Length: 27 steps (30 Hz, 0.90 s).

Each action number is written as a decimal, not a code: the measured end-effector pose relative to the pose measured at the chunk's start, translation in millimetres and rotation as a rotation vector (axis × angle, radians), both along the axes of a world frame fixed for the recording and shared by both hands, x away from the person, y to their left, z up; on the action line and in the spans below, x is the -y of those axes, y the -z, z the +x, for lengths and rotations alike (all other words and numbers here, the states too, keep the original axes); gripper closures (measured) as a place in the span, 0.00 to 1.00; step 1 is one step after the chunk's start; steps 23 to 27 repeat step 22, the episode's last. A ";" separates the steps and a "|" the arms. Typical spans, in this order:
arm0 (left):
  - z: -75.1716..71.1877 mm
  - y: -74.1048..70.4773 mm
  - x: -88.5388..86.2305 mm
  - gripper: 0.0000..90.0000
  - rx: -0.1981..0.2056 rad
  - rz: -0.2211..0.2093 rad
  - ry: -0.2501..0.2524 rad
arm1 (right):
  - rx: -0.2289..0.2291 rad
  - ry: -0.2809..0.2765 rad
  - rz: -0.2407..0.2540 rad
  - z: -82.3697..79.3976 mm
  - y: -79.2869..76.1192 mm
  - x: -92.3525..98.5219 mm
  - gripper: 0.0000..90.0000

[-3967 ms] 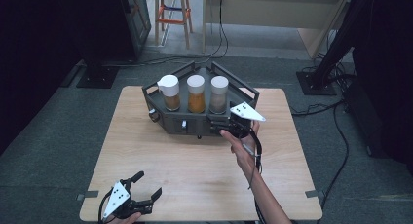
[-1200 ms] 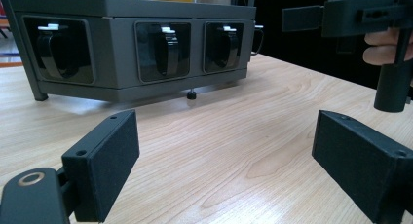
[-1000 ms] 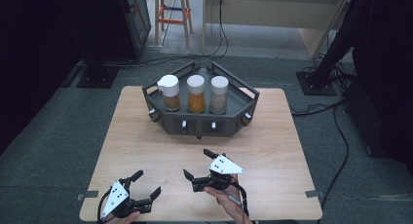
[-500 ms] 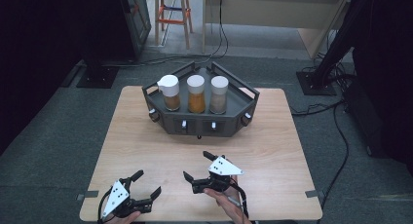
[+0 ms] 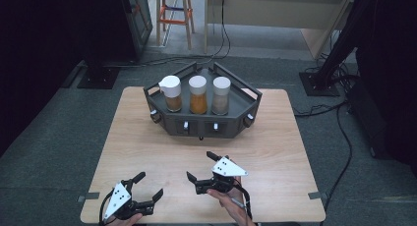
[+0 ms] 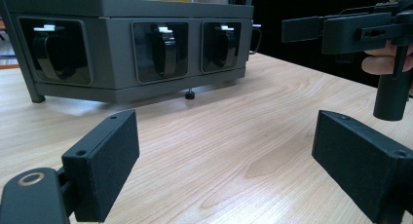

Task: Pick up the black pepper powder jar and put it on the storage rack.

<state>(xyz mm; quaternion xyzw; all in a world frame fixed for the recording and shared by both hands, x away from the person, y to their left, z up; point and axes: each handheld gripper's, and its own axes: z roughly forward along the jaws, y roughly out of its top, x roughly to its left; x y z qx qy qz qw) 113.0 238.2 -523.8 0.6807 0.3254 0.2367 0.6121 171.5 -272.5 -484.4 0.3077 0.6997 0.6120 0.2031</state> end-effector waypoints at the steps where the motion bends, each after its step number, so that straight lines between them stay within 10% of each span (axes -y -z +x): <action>1: 0.0 0.0 -0.1 0.11 0.000 0.000 0.000 | -0.001 0.000 0.000 0.1 0.1 0.0 0.02; 27: 0.2 -0.2 -0.2 0.11 0.001 0.001 -0.002 | -0.004 0.011 0.010 0.1 -0.8 1.6 0.02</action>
